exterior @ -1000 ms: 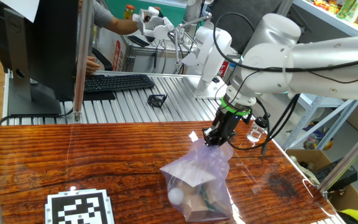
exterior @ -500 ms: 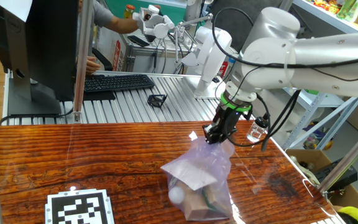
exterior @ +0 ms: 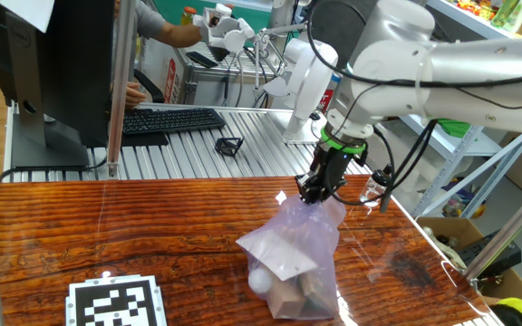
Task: Pick up a bag of things
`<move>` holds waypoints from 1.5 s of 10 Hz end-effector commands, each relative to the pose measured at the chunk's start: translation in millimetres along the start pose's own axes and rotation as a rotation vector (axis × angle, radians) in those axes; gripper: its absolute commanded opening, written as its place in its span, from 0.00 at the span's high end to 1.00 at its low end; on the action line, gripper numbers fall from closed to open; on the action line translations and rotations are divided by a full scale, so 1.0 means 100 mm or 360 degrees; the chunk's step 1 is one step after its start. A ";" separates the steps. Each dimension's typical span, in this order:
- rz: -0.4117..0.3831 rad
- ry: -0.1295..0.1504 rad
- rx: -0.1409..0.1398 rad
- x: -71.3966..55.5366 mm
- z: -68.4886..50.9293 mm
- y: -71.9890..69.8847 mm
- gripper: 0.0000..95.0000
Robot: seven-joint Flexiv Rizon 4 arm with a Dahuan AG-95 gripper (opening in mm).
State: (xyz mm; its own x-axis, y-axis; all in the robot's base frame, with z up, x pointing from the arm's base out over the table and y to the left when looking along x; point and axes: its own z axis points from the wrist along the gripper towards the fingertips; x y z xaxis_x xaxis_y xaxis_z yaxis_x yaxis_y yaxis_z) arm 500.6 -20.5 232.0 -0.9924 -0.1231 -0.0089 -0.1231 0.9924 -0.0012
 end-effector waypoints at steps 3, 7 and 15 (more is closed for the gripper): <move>-0.0014 0.0013 0.0014 -0.03 -0.12 -0.03 1.00; -0.0030 0.0039 0.0048 -0.06 -0.33 -0.02 1.00; -0.0060 0.0058 0.0061 -0.08 -0.56 -0.04 1.00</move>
State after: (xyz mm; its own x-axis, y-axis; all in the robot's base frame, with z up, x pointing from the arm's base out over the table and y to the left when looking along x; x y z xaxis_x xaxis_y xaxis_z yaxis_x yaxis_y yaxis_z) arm 510.1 -24.2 290.9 -0.9867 -0.1604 0.0282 -0.1614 0.9862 -0.0378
